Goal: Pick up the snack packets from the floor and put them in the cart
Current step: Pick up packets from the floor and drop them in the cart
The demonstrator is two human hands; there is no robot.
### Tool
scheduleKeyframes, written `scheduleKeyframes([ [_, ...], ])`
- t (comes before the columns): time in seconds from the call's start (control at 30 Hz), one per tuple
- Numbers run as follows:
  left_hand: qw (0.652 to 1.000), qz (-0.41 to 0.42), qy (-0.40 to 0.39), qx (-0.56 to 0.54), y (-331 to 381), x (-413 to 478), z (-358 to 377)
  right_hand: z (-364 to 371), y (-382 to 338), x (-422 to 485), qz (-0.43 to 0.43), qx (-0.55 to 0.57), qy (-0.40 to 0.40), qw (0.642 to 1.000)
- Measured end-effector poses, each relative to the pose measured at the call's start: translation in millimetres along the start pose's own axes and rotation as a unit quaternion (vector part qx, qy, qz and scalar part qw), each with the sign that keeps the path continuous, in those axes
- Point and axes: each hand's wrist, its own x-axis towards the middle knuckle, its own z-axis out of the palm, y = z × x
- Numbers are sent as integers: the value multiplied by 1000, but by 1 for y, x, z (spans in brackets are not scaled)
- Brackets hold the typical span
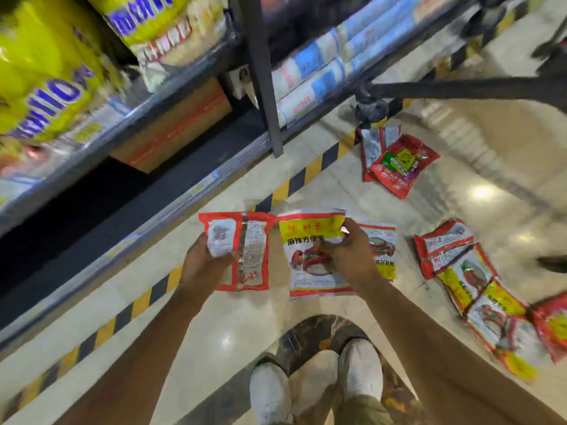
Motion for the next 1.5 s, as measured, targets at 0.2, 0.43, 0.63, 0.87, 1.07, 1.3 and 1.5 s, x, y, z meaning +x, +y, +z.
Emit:
scheduleKeyframes([
  [0.2,991,93,9,-95,213,-115,-64,-41,-219,-110,-50,132,-20,990],
  [0.43,971,191,-67,-128,470,-288,-118,-162,-458,-326,-206,99,84,970],
  [0.63,934,292,-116,-167,611,-452,-120,-290,-561,-509,-288,120,187,931],
  [0.87,895,345,-200,-200,672,-631,-36,-445,-569,-703,-352,146,280,881],
  [1.07,873,372,-243,-201,678,-760,88,-591,-506,-827,-373,153,295,866],
  [1.3,877,322,-287,-210,676,-866,237,-749,-420,-919,-353,142,309,872],
  [1.5,884,310,-304,-171,688,-901,341,-850,-388,-928,-336,200,319,863],
])
